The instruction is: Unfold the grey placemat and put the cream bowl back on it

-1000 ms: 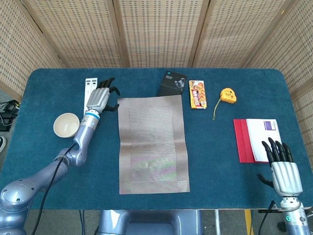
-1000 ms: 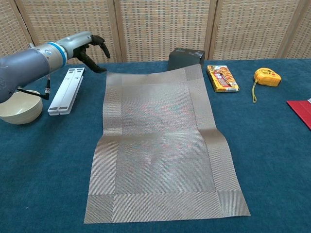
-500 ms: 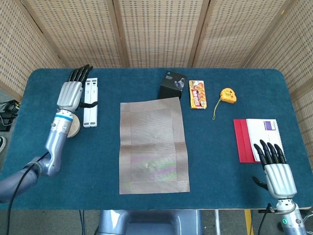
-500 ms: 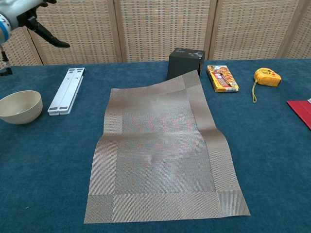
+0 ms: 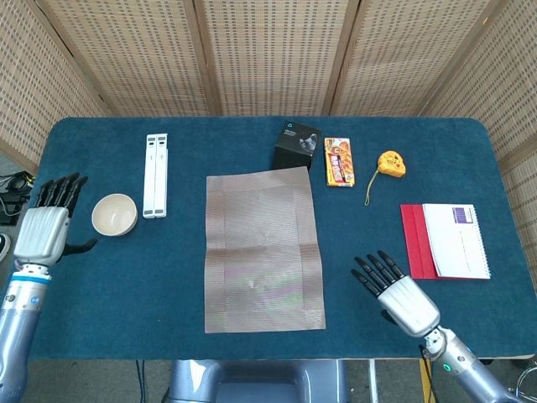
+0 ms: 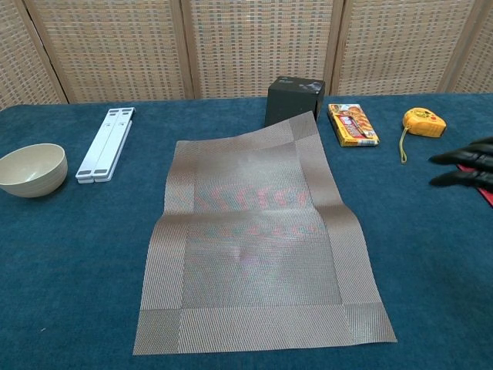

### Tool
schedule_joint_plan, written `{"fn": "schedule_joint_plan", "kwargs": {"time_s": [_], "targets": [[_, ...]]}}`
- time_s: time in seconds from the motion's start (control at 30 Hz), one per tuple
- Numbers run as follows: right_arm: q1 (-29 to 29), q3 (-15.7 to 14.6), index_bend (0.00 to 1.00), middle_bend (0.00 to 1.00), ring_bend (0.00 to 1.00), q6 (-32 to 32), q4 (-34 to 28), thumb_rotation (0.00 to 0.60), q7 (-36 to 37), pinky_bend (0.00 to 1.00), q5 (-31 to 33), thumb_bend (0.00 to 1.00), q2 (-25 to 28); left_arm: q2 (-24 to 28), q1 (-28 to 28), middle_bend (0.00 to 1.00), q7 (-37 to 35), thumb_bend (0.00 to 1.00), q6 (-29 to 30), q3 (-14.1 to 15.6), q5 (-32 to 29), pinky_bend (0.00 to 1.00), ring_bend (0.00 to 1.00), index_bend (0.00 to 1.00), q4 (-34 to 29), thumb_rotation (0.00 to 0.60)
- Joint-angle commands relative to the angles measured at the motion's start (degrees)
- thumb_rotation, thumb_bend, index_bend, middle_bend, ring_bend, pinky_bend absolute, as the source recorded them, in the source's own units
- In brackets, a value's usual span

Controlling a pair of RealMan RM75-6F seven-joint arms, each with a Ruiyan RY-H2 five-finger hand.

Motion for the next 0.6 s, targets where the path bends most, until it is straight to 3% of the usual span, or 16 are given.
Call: {"fn": "schedule_joint_plan", "kwargs": {"time_s": [0.03,0.3,0.6], "targets": [[2.93,-2.22,0.15,0.00,0.00,-3.29,-0.48,0.600,0.92,0.00,-3.24,0.00,-1.12,0.17,1.33,0.00,1.91,0.00,1.70,1.08,1.84,0.00,0.00,0.00,-0.82,0.600],[7.09,-3.91,0.16,0.00,0.00,-9.49,-2.25,0.600,-1.34,0.00,-5.42,0.00,-3.90,-0.33,1.83,0.00,1.25,0.00,1.45,0.96,3.60,0.00,0.00,0.00,-0.38,0.600],[9.97,-2.59,0.17,0.00,0.00,-14.07,0.47,0.600,-5.13,0.00,-3.40,0.00,-8.94,-0.69,2.21,0.00,0.18,0.00,0.90,-0.02,3.42,0.00,0.00,0.00,0.31,0.600]]}}
